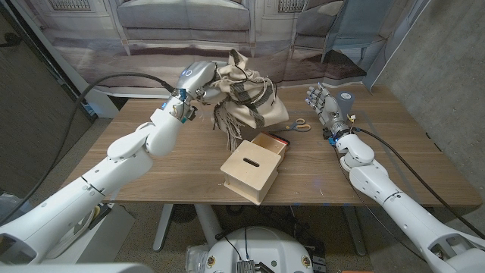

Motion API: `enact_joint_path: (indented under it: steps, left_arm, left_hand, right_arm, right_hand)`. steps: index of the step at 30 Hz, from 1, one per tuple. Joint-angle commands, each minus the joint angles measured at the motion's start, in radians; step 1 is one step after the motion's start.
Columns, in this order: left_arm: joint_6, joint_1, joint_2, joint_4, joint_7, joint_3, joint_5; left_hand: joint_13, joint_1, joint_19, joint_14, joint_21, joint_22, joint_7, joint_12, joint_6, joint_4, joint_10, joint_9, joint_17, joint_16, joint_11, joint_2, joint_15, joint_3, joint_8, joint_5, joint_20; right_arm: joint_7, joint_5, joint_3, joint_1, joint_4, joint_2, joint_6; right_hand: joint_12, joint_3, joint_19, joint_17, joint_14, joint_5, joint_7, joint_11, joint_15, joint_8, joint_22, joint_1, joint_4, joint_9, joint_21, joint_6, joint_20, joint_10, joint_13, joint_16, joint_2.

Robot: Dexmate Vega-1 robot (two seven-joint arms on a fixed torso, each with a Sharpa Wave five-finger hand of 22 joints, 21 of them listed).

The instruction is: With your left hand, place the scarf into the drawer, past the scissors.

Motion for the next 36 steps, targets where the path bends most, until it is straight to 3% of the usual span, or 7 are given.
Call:
enact_joint_path:
  steps: [1,36]
  left_arm:
    - [-0.024,0.004,-0.004,-0.017,0.003,-0.005,0.047]
    - [-0.178,-0.034,-0.037,-0.012,-0.014,0.026,0.076]
  left_hand:
    - [0.006,-0.016,0.001,0.081,0.009,0.002,0.083,-0.003,0.092,0.0,0.009,0.004,0.004,0.005,0.001,0.028,-0.187,-0.001,0.004,0.004,-0.003]
    - [0.019,-0.014,-0.004,0.1,0.022,0.002,0.08,-0.014,0.102,-0.004,0.022,0.001,0.013,-0.004,-0.004,0.026,-0.188,-0.006,0.01,0.004,-0.006]
  right_arm:
    - [-0.013,-0.006,0.006,-0.018,-0.032,-0.009,0.002]
    - [-0.029,-0.009,0.012,-0.031,-0.046,-0.009,0.007]
  right_hand:
    - [0.0,0.004,0.012,0.003,0.006,-0.001,-0.002,0.0,-0.001,0.001,0.004,0.005,-0.006,0.003,-0.006,0.007,0.002,0.003,0.005,-0.002,0.0]
    - [0.0,0.003,0.015,0.003,0.006,-0.001,-0.002,0.0,-0.003,0.001,0.005,0.005,-0.008,0.003,-0.015,0.007,0.002,0.004,0.005,-0.003,0.003]
